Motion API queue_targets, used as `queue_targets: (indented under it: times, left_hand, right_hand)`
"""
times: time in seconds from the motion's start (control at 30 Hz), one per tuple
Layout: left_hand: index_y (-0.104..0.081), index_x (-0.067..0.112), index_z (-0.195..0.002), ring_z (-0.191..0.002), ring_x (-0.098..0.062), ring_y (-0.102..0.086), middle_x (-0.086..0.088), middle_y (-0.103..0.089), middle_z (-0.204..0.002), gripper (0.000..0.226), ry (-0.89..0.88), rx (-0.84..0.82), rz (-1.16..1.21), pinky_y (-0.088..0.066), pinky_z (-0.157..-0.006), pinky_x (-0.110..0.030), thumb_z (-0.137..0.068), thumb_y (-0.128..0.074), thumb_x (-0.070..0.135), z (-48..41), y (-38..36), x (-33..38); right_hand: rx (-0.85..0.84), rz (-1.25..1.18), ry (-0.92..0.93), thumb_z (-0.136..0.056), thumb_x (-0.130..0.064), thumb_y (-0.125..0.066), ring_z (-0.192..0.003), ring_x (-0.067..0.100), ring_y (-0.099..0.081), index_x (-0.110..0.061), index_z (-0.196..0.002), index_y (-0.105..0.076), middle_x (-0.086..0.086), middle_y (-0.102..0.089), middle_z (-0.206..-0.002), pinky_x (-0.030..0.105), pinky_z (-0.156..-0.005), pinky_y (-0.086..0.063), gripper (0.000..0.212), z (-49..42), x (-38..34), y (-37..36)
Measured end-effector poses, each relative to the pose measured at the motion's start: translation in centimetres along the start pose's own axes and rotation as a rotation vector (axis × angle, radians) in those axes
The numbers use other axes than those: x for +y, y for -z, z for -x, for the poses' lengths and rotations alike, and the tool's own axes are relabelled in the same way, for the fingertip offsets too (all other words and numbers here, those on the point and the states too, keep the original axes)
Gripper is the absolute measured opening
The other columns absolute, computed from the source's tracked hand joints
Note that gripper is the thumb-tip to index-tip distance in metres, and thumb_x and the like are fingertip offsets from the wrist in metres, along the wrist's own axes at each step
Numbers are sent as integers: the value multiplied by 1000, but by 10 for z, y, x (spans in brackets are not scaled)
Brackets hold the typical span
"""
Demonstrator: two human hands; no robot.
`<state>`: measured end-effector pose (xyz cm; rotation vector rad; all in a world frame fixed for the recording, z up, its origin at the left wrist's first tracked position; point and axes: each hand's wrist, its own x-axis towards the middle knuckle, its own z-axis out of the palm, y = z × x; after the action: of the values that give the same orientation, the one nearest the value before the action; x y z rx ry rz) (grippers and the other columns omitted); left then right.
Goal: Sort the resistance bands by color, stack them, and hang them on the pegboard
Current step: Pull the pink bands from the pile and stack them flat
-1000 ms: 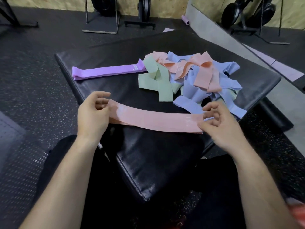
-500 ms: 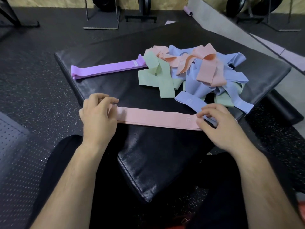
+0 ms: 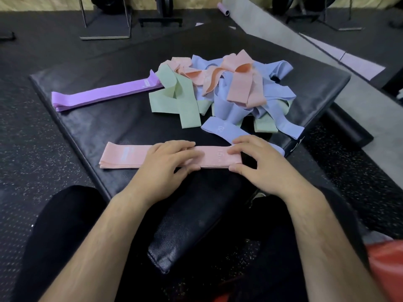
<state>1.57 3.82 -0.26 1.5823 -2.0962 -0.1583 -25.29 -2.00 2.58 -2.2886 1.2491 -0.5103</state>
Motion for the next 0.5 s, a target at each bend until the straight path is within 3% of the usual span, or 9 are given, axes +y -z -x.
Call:
queue_targets:
  times: [0.1,0.23,0.33,0.5]
  left_hand:
    - [-71,35,-122,-126,-12,-52,12,-59,-139,40,-4,25,0,-35,-102,-35,-94,-48,53,0,-2,1]
    - [-72,38,-118,-124,-8,-53,17,-59,-135,33,-4,55,-2,-32,-97,-30,-95,-52,50,2,-1,4]
    - [-68,39,-122,-133,-5,-47,19,-55,-139,37,8,42,-15,-34,-103,-34,-93,-53,56,1,0,10]
    - [-63,38,-131,-137,-3,-42,20,-50,-145,41,-27,51,-34,-26,-106,-30,-95,-49,51,-32,-5,35]
  right_hand:
    - [60,36,40,-84,-38,-77,-126,-1,-42,-36,-113,-70,-23,-41,-141,21,-108,-32,30,1,0,-3]
    - [101,80,119,-84,-39,-75,-112,7,-48,-32,-105,-72,-18,-55,-117,41,-101,-45,22,-4,-1,-7]
    - [154,41,110,-85,-45,-69,-117,5,-48,-34,-108,-71,-21,-52,-123,40,-104,-43,26,-4,-1,-8]
    - [388,52,67,-93,-42,-56,-123,14,-51,-27,-121,-69,-12,-57,-130,36,-103,-40,34,-17,-4,-11]
